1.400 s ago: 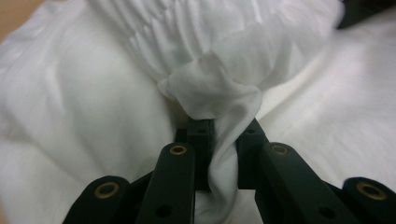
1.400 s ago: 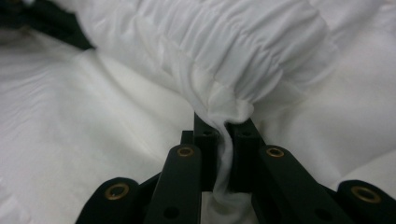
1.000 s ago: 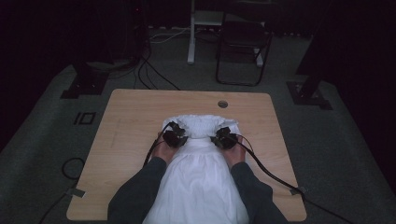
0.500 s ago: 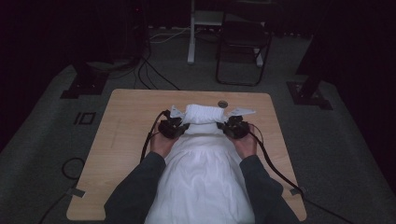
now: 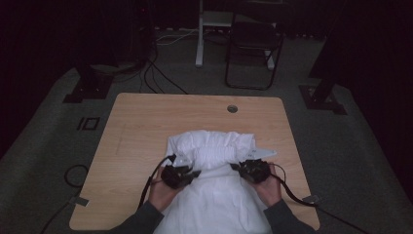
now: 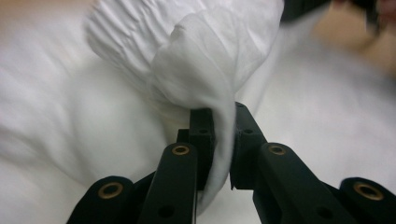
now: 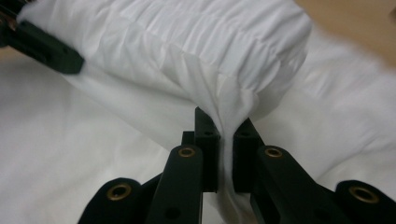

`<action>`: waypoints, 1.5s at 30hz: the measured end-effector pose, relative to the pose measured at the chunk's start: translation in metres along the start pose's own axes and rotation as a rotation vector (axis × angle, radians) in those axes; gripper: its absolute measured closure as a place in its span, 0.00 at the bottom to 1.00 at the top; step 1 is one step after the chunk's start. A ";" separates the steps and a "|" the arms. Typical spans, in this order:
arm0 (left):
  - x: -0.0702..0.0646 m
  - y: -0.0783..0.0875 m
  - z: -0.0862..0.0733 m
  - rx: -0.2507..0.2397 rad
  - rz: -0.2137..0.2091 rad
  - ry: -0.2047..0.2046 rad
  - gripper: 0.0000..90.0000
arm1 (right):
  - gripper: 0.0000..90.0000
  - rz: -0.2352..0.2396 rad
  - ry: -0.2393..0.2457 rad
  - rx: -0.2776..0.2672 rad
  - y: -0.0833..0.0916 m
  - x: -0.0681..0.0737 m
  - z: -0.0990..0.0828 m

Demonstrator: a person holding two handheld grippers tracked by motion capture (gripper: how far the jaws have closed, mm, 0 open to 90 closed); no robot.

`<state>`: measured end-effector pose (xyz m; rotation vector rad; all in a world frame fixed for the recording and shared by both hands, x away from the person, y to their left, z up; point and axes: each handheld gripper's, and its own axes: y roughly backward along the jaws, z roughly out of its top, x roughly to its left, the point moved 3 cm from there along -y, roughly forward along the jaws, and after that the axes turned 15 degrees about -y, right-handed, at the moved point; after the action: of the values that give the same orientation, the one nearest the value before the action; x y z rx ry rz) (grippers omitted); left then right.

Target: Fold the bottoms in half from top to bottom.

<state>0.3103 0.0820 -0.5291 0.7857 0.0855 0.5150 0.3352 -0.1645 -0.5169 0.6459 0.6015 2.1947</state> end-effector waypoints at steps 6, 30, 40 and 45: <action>-0.004 -0.027 -0.030 0.104 0.033 -0.072 0.91 | 0.94 -0.033 0.032 0.112 -0.024 0.009 -0.039; 0.115 -0.084 0.012 0.128 0.203 -0.050 0.91 | 0.94 -0.159 -0.047 0.093 -0.112 -0.059 0.034; 0.111 -0.059 0.022 0.035 0.157 -0.004 0.93 | 0.94 -0.156 0.008 0.077 -0.093 -0.056 0.048; 0.096 -0.016 0.046 -0.085 0.177 -0.034 0.93 | 0.94 -0.112 0.025 -0.038 -0.048 -0.040 0.064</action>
<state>0.4129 0.0881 -0.4969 0.7217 -0.0375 0.6688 0.4236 -0.1528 -0.5076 0.5525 0.5938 2.1076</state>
